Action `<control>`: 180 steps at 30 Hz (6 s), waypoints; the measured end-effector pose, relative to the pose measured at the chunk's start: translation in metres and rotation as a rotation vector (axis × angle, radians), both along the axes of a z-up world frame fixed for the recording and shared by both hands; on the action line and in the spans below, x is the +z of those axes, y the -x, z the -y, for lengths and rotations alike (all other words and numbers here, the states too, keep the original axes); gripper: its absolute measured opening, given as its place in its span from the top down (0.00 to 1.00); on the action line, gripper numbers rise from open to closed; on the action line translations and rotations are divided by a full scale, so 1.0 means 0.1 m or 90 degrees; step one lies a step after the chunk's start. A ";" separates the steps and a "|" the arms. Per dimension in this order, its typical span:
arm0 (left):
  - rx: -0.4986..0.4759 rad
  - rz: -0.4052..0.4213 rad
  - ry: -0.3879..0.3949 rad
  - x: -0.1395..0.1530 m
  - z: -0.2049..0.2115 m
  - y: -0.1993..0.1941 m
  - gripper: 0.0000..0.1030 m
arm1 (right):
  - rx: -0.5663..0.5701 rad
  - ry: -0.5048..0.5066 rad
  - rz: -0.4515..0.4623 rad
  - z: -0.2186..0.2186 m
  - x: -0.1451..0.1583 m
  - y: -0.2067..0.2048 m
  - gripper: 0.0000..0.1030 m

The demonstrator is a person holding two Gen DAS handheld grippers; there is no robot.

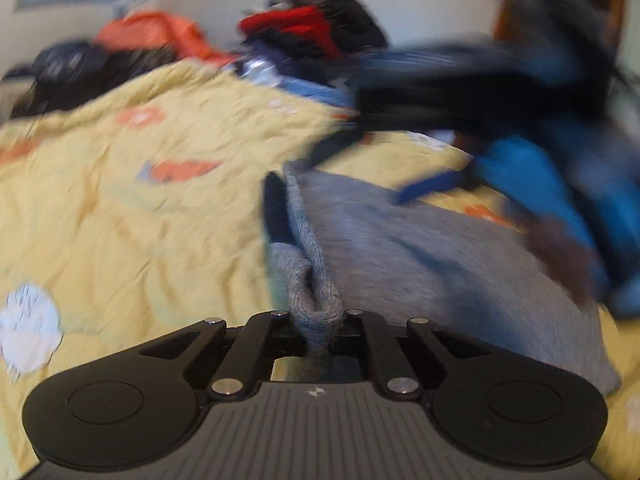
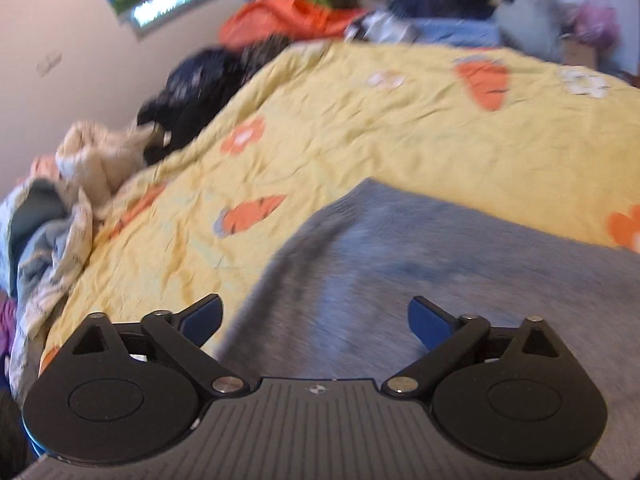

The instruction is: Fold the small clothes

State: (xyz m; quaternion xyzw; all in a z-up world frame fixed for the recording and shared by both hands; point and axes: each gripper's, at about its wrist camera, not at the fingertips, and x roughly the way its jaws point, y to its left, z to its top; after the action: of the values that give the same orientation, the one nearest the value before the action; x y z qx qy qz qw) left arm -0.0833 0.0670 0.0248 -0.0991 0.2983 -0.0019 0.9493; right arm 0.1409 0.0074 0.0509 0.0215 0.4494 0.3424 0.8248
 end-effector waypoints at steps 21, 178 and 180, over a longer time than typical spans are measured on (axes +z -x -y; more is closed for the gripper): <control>-0.258 0.078 -0.047 0.42 1.48 -0.16 0.95 | 0.010 0.074 0.010 1.05 0.18 -0.36 0.88; -0.273 0.011 -0.115 0.20 0.73 -1.10 0.39 | -0.297 -0.093 0.151 2.32 -0.06 0.31 0.34; -0.274 0.004 -0.122 0.18 0.86 -1.35 0.39 | -0.281 -0.113 0.133 2.12 -0.04 0.08 0.34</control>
State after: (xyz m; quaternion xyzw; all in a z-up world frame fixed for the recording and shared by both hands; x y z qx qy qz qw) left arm 0.0514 -0.0189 0.0425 0.0572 0.3082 -0.1764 0.9331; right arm 0.1332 -0.2048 0.0469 0.1558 0.3140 0.1929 0.9165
